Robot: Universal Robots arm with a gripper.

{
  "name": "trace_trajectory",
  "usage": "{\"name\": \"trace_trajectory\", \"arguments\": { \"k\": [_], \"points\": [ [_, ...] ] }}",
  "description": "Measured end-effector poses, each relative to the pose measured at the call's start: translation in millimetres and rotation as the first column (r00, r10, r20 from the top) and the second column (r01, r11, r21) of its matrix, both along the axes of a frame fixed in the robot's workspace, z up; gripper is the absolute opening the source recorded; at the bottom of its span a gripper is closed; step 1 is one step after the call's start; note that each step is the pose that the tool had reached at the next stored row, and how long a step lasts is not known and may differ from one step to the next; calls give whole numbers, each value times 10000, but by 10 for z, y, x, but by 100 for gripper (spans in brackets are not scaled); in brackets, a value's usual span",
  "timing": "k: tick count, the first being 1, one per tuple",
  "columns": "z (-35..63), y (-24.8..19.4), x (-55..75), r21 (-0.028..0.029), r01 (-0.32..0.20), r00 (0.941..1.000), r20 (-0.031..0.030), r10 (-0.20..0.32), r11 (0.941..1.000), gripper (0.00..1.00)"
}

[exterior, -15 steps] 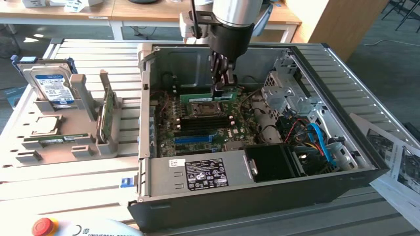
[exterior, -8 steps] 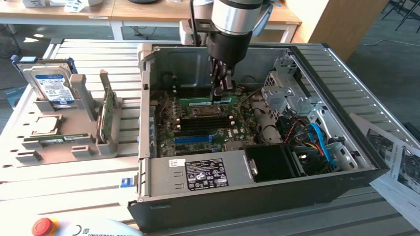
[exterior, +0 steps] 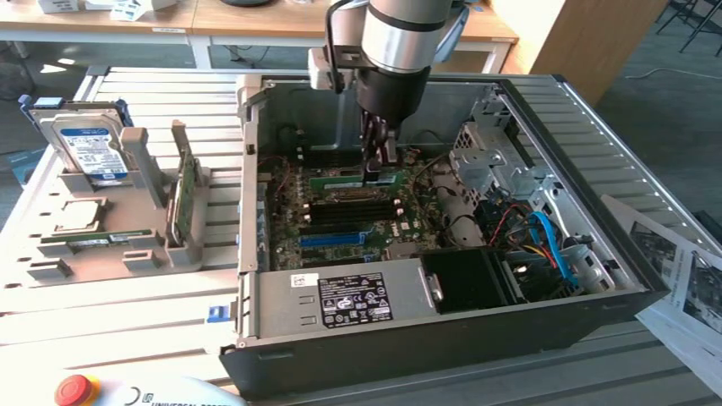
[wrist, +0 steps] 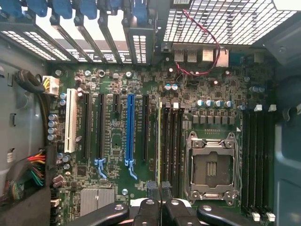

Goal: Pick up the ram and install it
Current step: 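Insert the ram into the slot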

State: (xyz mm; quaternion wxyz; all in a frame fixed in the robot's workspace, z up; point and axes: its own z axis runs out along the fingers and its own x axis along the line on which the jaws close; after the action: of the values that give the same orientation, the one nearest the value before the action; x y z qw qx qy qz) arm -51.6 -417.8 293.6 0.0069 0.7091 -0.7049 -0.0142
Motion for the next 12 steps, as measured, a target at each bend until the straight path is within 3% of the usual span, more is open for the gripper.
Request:
{"name": "trace_trajectory", "arguments": {
  "k": [12],
  "points": [
    [-134, 0, -2, -1, 11, 10000, 0, -11, 10000, 12]
  ]
}}
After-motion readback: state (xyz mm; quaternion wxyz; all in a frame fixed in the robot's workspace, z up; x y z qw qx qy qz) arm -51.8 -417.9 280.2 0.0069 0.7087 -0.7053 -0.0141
